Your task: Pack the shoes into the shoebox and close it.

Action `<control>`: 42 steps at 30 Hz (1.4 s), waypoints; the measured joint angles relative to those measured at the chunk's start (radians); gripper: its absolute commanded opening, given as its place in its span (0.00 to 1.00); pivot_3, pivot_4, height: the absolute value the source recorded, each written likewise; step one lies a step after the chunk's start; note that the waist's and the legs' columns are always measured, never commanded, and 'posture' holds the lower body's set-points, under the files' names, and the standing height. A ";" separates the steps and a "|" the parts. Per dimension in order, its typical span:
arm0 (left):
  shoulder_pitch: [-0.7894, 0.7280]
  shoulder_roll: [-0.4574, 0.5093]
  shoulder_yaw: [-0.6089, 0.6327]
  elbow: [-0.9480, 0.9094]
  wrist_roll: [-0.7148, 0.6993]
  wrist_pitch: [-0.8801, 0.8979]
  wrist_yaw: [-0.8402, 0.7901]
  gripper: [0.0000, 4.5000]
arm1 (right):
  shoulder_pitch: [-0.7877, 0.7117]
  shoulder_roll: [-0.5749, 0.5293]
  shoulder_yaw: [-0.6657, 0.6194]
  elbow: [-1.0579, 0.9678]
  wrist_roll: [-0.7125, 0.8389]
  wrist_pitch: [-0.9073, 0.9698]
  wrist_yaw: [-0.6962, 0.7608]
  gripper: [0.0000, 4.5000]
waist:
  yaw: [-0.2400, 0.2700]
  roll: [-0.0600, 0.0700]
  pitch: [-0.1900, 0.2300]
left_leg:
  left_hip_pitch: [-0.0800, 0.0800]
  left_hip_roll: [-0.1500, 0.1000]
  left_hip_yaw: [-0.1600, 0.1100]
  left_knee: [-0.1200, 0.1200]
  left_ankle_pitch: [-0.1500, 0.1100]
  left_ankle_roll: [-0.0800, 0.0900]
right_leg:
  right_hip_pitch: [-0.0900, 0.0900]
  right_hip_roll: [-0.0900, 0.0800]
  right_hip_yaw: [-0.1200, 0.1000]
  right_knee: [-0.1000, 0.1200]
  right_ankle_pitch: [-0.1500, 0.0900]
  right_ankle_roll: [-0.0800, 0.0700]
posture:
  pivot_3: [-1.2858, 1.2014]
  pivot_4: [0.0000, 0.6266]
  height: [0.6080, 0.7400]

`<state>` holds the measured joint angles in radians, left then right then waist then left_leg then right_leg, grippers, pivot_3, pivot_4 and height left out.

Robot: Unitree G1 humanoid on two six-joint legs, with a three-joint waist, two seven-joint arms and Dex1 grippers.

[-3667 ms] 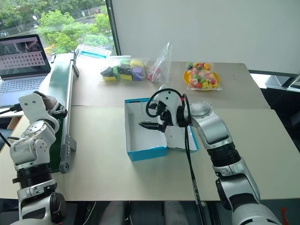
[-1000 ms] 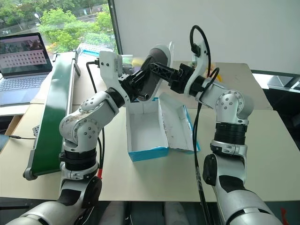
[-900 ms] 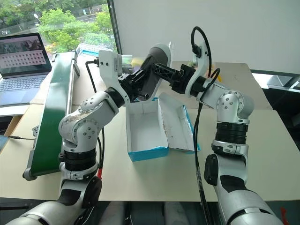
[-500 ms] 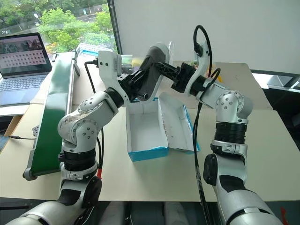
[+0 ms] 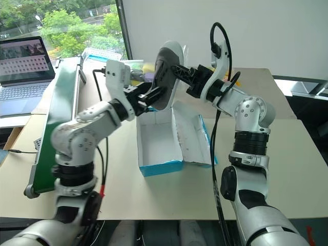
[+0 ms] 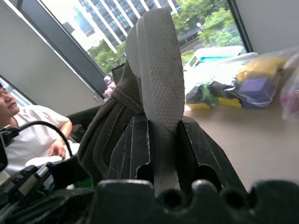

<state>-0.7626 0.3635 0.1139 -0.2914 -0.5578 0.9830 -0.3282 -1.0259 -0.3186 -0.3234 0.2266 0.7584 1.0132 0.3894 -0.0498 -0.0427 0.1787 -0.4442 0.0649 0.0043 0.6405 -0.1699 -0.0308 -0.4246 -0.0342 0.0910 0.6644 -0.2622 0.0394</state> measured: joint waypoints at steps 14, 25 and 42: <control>0.108 0.230 -0.045 0.031 0.042 -0.108 -0.207 0.63 | 0.064 0.067 0.180 -0.266 0.022 0.386 -0.179 0.06 | 0.021 0.001 0.000 | -0.002 0.000 -0.001 -0.001 0.000 0.000 | 0.000 -0.001 -0.002 -0.001 0.000 0.000 | 0.52 0.24 1.00; 0.120 0.366 -0.140 -0.006 0.104 -0.171 -0.355 0.63 | 0.170 0.020 0.345 -0.267 -0.137 0.345 -0.172 0.06 | 0.004 0.001 0.001 | -0.001 0.000 0.000 -0.001 0.000 0.000 | -0.001 0.000 -0.001 -0.001 0.000 0.000 | 0.52 0.24 1.00; 0.111 0.395 -0.146 -0.040 0.129 -0.153 -0.375 0.63 | 0.115 -0.002 0.642 0.090 -0.484 -0.110 0.052 0.56 | 0.002 0.001 0.000 | 0.002 0.002 0.000 0.000 0.000 0.000 | 0.002 0.002 0.000 0.000 0.000 -0.001 | 0.52 0.24 1.00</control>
<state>-0.6515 0.7582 -0.0316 -0.3316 -0.4292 0.8296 -0.7033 -0.9108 -0.3203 0.3189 0.3165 0.2747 0.9033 0.4417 -0.0476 -0.0422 0.1790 -0.4418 0.0666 0.0039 0.6404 -0.1698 -0.0308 -0.4227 -0.0324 0.0908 0.6645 -0.2625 0.0388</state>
